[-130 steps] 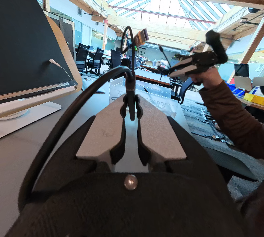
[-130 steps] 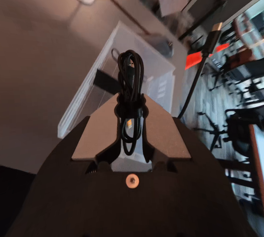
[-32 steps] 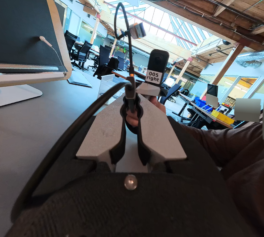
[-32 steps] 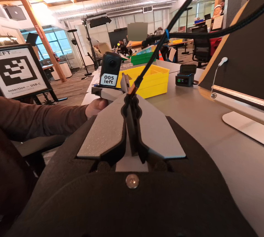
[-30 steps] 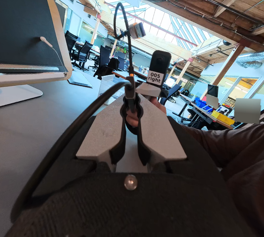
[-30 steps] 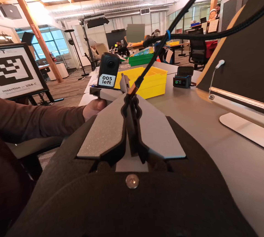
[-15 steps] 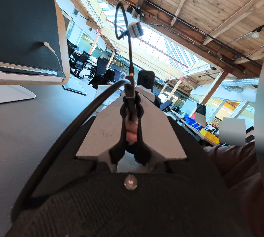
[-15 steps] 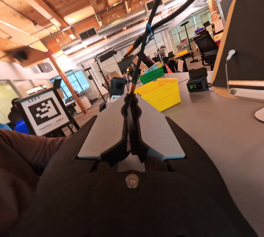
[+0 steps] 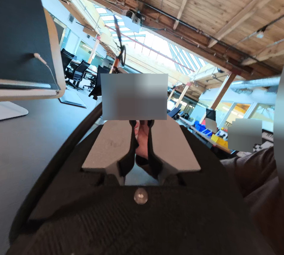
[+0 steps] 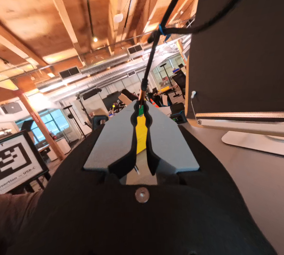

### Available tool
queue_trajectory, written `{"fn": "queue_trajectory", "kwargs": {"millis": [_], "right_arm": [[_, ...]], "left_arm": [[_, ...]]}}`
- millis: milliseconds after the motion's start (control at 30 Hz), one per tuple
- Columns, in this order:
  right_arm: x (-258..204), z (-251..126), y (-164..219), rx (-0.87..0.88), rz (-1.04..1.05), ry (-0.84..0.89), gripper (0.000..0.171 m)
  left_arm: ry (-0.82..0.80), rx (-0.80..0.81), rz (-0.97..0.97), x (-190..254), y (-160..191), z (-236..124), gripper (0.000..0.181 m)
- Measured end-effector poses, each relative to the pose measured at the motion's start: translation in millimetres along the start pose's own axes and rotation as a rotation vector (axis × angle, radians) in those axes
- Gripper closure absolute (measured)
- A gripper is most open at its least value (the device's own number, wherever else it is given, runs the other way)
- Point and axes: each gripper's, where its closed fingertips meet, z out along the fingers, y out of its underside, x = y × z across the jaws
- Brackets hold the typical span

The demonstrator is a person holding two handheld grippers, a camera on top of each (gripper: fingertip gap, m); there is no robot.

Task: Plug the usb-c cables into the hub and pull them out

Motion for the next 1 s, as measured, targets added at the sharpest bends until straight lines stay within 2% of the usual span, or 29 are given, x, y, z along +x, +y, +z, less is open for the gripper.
{"fn": "queue_trajectory", "kwargs": {"millis": [100,233,333,500,733,867,1000], "right_arm": [[-10.8,-6.0,-9.1,0.009,-0.041,-0.021,0.17],[-26.5,-14.3,-18.6,0.012,-0.129,-0.033,0.17],[-41.5,-37.7,-27.6,-0.023,-0.242,-0.002,0.17],[-54.4,-115.9,-73.1,-0.066,-0.448,0.159,0.169],[-57.8,-239.4,-161.9,-0.091,-0.61,0.478,0.17],[-60.1,-284.5,-182.0,-0.177,-0.683,0.608,0.169],[-46.2,-314.6,-181.1,-0.344,-0.718,0.712,0.17]], "left_arm": [[-0.016,-0.001,0.096,3.0,-4.5,-3.3,0.174],[-0.007,0.006,0.106,3.1,-6.4,-3.7,0.173],[-0.013,-0.012,0.078,-1.0,-2.0,-3.1,0.173],[0.022,-0.045,0.01,5.0,6.3,1.8,0.174],[-0.053,-0.169,0.122,-0.8,34.2,10.8,0.174],[-0.072,-0.201,0.11,-6.9,43.7,11.7,0.174],[-0.09,-0.229,0.098,-13.2,51.8,12.0,0.174]]}}
